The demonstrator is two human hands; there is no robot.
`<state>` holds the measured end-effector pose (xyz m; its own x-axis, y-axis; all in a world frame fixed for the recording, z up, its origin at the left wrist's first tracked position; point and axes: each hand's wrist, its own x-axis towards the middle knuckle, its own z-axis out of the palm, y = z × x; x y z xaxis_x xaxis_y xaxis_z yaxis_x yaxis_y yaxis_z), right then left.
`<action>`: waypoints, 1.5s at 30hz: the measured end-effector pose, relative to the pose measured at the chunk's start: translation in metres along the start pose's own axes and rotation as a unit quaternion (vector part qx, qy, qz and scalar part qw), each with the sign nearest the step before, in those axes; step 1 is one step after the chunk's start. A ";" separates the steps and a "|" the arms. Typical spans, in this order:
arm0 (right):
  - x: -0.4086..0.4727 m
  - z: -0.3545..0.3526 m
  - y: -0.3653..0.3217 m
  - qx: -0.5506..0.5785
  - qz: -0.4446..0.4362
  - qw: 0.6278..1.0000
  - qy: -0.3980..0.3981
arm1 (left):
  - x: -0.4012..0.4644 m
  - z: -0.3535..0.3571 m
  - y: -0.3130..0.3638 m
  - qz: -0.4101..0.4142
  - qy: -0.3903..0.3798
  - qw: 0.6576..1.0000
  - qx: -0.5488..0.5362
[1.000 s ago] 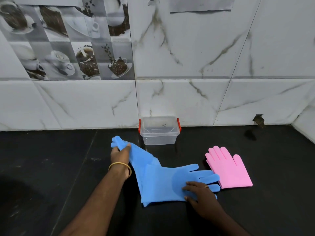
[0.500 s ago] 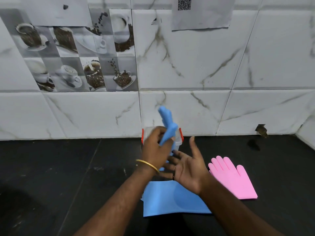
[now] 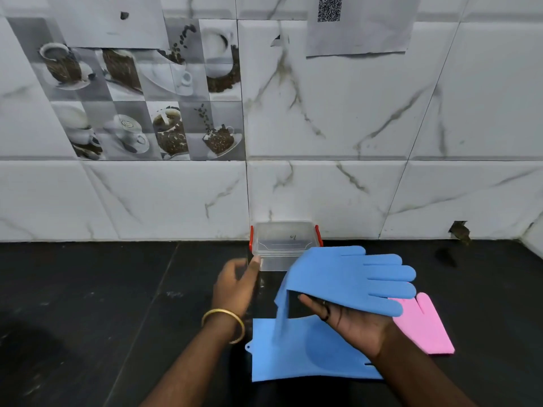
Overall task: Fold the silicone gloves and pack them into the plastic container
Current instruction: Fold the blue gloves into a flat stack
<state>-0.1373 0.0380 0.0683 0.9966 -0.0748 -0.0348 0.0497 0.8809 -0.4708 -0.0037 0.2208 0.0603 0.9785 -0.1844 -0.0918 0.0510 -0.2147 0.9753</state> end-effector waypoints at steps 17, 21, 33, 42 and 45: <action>-0.002 -0.010 -0.030 -0.020 -0.004 0.994 0.110 | -0.009 0.033 -0.026 -0.230 -0.249 0.836 -0.432; -0.001 -0.030 -0.038 0.005 -0.004 0.980 0.197 | 0.000 0.025 0.006 -0.111 -0.213 0.895 -0.375; -0.004 -0.043 0.071 0.013 0.021 0.949 0.313 | -0.020 0.060 0.083 0.060 -0.197 0.973 -0.101; 0.027 0.016 0.071 -0.315 -0.057 0.938 0.133 | -0.032 0.053 0.099 0.142 -0.186 0.972 -0.017; 0.043 0.009 0.053 -0.253 -0.076 0.950 0.165 | -0.028 0.043 0.096 0.143 -0.186 0.971 -0.034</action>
<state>-0.0913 0.0855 0.0497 0.9013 -0.3991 -0.1687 0.0693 0.5171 -0.8531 -0.0343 0.1642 0.1482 0.8149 -0.5643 0.1320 -0.1875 -0.0412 0.9814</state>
